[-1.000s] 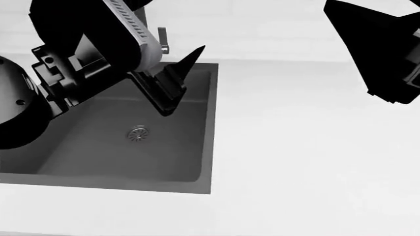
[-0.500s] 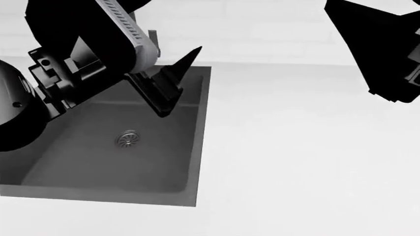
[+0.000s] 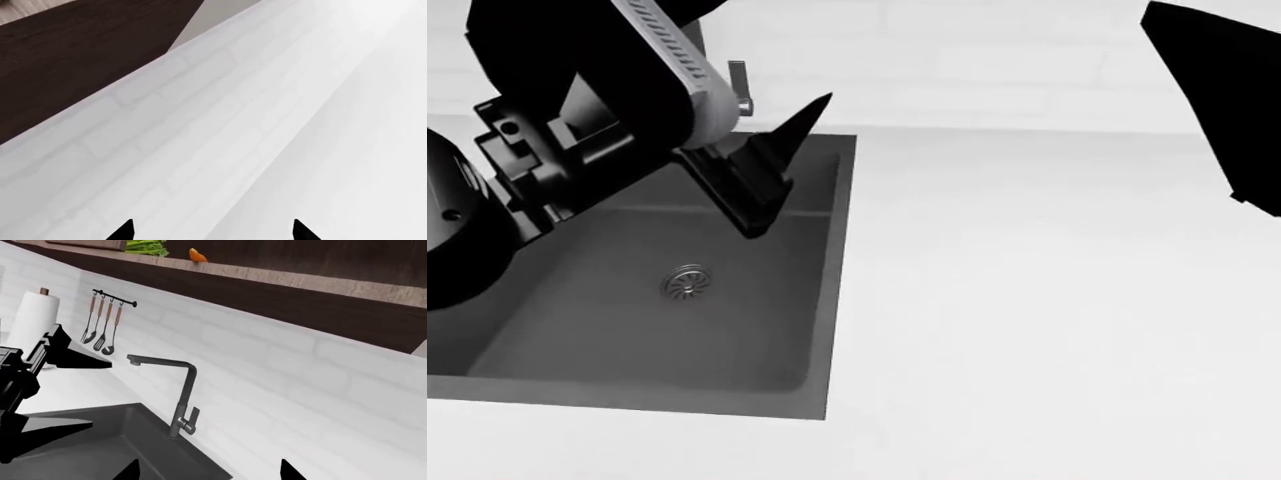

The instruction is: Pick the celery, carrot from the counter and place them in the cabinet. Then close the cabinet.

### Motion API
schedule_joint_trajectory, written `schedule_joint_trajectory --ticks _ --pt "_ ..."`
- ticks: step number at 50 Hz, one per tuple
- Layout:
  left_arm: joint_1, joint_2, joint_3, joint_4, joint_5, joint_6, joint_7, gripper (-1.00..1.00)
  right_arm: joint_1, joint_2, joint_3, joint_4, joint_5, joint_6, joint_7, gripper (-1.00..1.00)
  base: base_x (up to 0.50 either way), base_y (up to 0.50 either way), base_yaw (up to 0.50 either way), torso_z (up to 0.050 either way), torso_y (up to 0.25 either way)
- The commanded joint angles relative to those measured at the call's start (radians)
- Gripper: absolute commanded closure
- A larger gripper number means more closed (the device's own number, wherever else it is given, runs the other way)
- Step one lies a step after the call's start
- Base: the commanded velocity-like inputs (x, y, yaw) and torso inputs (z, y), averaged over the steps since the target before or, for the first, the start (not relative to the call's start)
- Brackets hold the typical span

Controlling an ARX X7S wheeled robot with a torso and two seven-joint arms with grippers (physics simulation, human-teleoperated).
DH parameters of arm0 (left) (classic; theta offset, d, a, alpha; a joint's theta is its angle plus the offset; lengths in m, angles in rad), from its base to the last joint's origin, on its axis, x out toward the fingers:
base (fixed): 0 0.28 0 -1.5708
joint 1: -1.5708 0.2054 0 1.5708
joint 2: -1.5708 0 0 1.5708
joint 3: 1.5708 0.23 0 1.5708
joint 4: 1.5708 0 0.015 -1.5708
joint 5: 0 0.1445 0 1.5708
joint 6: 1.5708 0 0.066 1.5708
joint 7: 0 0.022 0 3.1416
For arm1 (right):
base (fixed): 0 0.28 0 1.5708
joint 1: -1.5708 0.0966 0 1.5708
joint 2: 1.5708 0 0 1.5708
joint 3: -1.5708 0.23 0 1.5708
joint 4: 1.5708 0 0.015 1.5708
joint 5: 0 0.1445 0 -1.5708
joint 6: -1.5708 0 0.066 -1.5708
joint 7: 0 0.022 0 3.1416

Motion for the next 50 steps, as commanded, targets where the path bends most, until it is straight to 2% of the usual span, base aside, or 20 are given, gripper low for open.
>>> schedule_joint_trajectory --ticks 1,14,28,33,37,42,46,50 --pt "0.012 -0.014 -0.001 0.013 0.000 0.003 -0.004 -1.00 -0.047 0.083 0.057 0.005 0.006 0.000 -0.006 -1.00 0.00 0.00 0.00 0.000 0.000" --pt "0.027 -0.031 -0.005 0.027 -0.005 0.014 -0.007 -1.00 -0.173 0.184 0.192 0.039 0.014 0.008 0.032 -1.00 0.00 0.00 0.00 0.000 0.000" --pt "0.054 -0.050 0.004 0.053 0.006 0.017 -0.017 -1.00 -0.257 0.227 0.376 0.069 0.029 0.039 0.050 -1.00 0.00 0.00 0.00 0.000 0.000" --pt "0.072 -0.055 0.009 0.059 0.013 0.026 -0.023 -1.00 -0.143 0.256 0.300 0.103 0.061 -0.013 0.094 -1.00 0.00 0.00 0.00 0.000 0.000" --pt "0.087 -0.058 0.015 0.063 0.020 0.032 -0.026 -1.00 0.023 0.255 0.184 0.153 0.088 -0.055 0.161 -1.00 0.00 0.00 0.00 0.000 0.000" --pt "0.100 -0.075 0.016 0.085 0.022 0.040 -0.033 -1.00 0.297 0.198 0.044 0.242 0.098 -0.036 0.245 -1.00 0.00 0.00 0.00 0.000 0.000" --pt "0.116 -0.084 0.020 0.088 0.029 0.051 -0.033 -1.00 0.413 0.154 0.013 0.307 0.111 -0.027 0.304 -1.00 0.00 0.00 0.00 0.000 0.000" --pt "0.126 -0.088 0.022 0.084 0.035 0.057 -0.033 -1.00 0.455 0.117 0.029 0.358 0.150 -0.049 0.348 -1.00 0.00 0.00 0.00 0.000 0.000"
